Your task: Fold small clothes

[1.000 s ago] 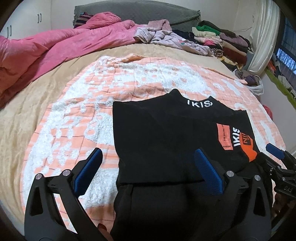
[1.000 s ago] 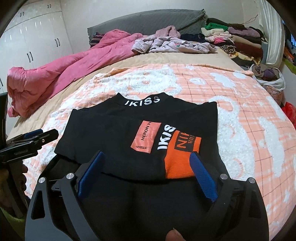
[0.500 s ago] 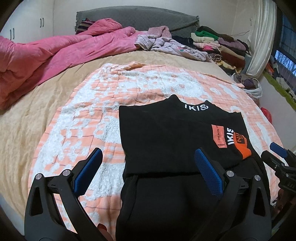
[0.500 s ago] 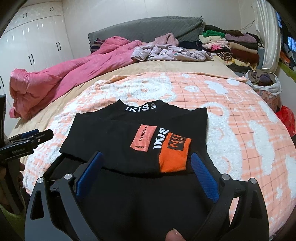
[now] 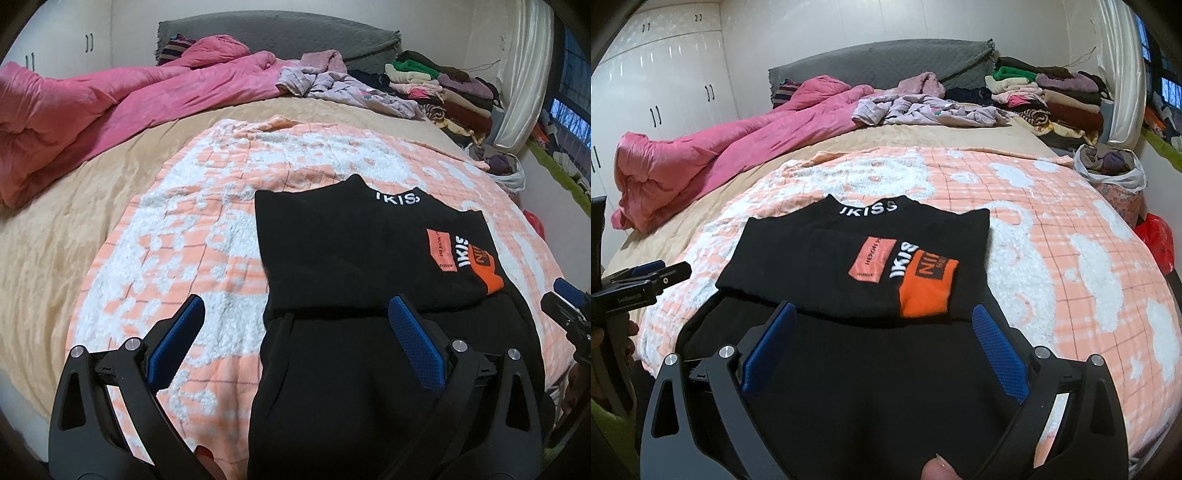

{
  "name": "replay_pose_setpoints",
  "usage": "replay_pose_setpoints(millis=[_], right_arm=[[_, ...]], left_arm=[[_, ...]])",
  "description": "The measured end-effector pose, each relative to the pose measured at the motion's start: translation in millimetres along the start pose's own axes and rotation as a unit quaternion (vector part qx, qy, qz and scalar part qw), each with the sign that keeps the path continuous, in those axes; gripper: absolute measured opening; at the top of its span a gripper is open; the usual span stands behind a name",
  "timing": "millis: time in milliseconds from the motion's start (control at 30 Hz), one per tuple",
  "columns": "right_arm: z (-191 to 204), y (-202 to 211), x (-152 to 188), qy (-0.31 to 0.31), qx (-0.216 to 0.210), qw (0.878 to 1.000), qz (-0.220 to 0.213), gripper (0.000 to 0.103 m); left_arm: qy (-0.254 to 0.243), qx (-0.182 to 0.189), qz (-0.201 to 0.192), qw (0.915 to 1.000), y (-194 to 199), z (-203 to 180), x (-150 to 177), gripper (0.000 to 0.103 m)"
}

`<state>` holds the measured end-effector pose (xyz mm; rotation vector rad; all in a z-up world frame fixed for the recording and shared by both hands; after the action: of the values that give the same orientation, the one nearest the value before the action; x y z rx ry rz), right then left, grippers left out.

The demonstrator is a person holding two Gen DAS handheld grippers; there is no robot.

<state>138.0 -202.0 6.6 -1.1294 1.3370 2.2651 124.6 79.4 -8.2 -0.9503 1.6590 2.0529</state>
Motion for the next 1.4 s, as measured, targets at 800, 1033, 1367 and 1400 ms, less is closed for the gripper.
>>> replay_pose_setpoints(millis=[800,1033,1367,1400], right_arm=[[-9.3,21.0,42.4,-0.005,0.018,1.0,0.024,0.096],[-14.1,25.5,54.3,-0.009,0.025,0.999,0.031,0.095],[-20.8,31.3,64.9,-0.016,0.031,0.999,0.035,0.095],[-21.0,32.0,65.4,-0.017,0.031,0.999,0.034,0.095]], left_arm=[[-0.001,-0.008,0.019,0.9998,5.1,22.4,34.3,0.093],[0.001,-0.011,0.027,0.9996,5.5,32.2,44.8,0.093],[0.011,-0.01,0.036,0.9992,8.2,50.2,61.1,0.093],[0.011,-0.009,0.036,0.9992,8.8,50.7,62.1,0.093]])
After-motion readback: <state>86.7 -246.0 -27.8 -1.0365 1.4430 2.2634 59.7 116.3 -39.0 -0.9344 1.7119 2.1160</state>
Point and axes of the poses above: each gripper's, at about its wrist camera, not at the fingertips, and y roughly against the way its jaws point, z to its left, x to its underside, the point moved 3 cm from there along -y, roughly the way its jaws point, and after that the axes turned 15 degrees about -x, right-handed, at the moved point
